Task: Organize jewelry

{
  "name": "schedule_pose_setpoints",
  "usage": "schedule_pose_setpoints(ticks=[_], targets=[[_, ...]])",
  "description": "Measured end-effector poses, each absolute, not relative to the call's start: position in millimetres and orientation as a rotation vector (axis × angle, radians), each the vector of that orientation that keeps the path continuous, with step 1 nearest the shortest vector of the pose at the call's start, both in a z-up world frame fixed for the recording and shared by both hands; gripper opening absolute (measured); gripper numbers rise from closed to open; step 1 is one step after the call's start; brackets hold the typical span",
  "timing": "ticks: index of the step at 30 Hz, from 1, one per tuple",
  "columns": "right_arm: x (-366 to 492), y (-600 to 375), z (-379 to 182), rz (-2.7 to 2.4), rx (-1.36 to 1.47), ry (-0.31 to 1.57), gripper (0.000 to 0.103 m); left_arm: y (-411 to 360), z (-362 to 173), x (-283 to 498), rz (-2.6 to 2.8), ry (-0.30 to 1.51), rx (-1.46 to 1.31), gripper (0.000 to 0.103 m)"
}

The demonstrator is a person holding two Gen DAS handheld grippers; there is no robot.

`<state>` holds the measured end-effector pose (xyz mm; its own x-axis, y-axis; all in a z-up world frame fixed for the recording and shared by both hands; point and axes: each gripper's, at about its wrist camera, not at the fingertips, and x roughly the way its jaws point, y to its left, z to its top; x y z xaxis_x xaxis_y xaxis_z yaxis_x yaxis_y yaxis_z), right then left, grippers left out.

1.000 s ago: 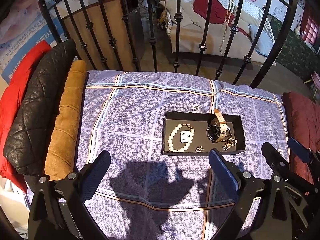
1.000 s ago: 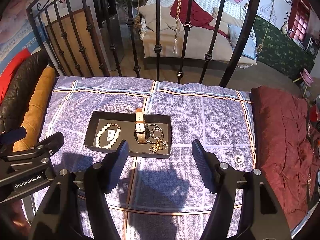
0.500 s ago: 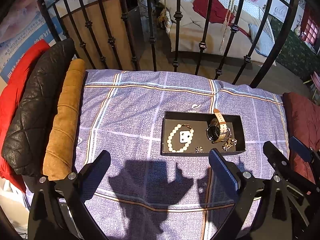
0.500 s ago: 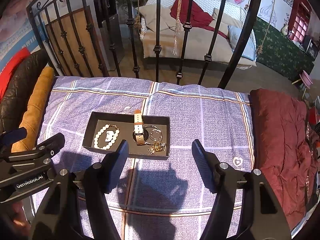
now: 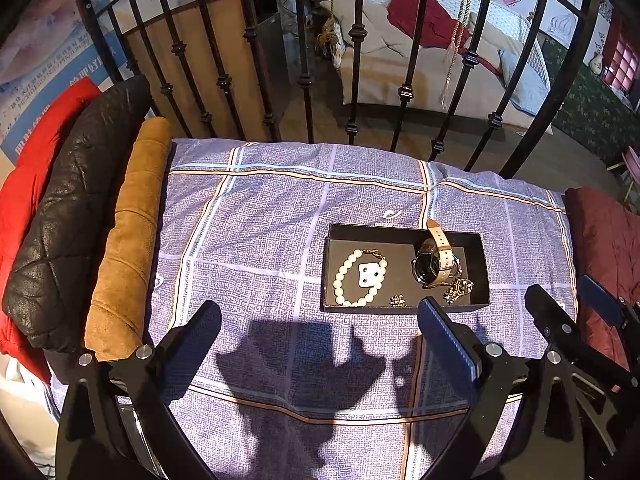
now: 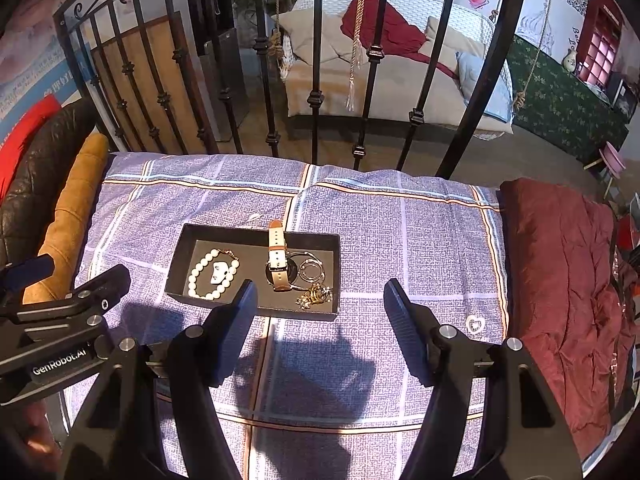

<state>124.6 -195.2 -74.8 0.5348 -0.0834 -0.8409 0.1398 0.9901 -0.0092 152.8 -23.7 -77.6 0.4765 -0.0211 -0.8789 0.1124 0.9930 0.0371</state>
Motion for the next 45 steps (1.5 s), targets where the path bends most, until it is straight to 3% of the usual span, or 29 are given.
schedule_pose_setpoints(ticks=[36, 40, 45], targets=[[126.9, -195.0, -75.0, -0.124, 0.06, 0.999, 0.066, -26.3, -75.7, 154.1, -0.07, 1.051, 0.114, 0.096], [127.4, -195.6, -75.0, -0.127, 0.061, 0.999, 0.066, -26.5, -70.4, 149.7, -0.063, 0.991, 0.115, 0.089], [127.3, -196.5, -74.7, -0.13, 0.063, 1.001, 0.066, -26.9, -71.8, 153.8, -0.052, 1.017, 0.127, 0.093]])
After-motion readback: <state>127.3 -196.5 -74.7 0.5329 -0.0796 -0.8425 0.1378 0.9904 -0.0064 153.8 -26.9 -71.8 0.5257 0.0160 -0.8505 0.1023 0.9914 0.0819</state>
